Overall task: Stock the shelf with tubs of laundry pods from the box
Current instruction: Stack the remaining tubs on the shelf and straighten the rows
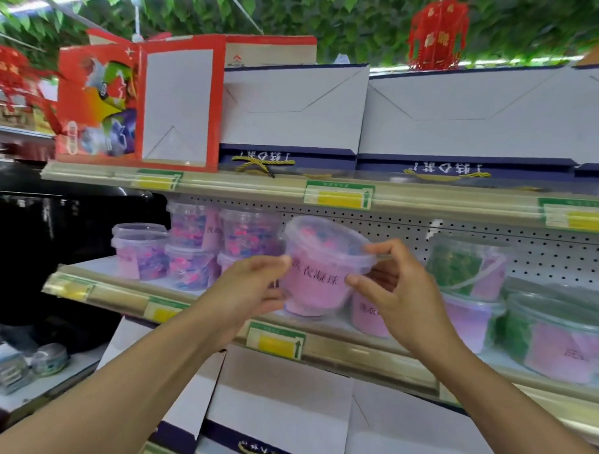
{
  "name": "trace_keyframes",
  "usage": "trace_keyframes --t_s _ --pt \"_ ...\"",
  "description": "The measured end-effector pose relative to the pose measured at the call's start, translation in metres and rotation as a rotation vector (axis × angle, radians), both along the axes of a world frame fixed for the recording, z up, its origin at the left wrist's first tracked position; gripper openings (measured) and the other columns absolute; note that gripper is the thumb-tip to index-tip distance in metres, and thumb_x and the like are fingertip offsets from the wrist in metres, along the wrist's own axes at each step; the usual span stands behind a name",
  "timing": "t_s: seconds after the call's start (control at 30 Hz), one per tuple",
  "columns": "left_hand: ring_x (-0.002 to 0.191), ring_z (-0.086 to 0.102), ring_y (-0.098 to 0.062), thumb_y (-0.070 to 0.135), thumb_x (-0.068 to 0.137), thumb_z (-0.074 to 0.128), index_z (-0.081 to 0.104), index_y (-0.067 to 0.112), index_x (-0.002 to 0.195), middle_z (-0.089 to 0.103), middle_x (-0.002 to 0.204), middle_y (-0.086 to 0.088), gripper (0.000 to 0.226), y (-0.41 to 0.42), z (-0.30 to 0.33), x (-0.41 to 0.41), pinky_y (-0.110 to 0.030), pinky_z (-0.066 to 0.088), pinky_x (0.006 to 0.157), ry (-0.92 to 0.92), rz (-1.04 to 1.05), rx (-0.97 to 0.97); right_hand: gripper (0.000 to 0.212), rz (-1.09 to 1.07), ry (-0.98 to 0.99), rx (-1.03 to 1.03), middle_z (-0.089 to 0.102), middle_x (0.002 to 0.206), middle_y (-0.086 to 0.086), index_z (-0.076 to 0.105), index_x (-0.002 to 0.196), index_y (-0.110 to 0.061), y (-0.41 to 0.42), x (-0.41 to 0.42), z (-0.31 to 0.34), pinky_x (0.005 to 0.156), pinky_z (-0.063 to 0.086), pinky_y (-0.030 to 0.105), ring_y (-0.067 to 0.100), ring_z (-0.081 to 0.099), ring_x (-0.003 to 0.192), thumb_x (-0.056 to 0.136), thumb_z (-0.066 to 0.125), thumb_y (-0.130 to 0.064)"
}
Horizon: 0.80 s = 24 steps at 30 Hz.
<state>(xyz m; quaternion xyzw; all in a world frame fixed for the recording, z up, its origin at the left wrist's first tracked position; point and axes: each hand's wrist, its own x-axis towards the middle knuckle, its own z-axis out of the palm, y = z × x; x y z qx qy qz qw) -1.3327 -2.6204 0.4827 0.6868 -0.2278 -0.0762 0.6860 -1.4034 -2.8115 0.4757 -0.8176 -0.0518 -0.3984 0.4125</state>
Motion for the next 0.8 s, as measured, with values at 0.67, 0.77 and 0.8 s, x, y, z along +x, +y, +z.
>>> trace_keyframes --t_s 0.67,0.77,0.8 --pt "0.136 0.024 -0.033 0.023 0.083 0.063 0.011 0.018 0.150 0.029 0.146 -0.011 0.084 -0.024 -0.018 0.102 -0.042 0.027 0.110 -0.616 0.133 0.676 0.085 -0.358 0.214 -0.449 0.040 0.140 0.016 0.012 0.149 -0.020 0.026 0.082 -0.003 0.091 0.042 0.038 0.033 0.037 0.124 0.077 0.046 0.009" --pt "0.135 0.024 -0.034 0.024 0.084 0.062 0.014 0.019 0.149 0.030 0.145 -0.012 0.081 -0.024 -0.018 0.102 -0.042 0.025 0.111 -0.616 0.117 0.753 0.085 -0.383 0.240 -0.474 0.036 0.144 0.010 0.009 0.149 -0.021 0.024 0.080 -0.007 0.099 0.037 0.038 0.030 0.030 0.128 0.080 0.052 0.003" --pt "0.135 0.025 -0.033 0.024 0.084 0.062 0.017 0.019 0.148 0.030 0.145 -0.011 0.079 -0.022 -0.020 0.100 -0.042 0.026 0.110 -0.614 0.115 0.746 0.081 -0.382 0.221 -0.469 0.037 0.142 0.010 0.014 0.148 -0.020 0.023 0.076 -0.009 0.099 0.036 0.037 0.028 0.030 0.127 0.080 0.053 0.002"
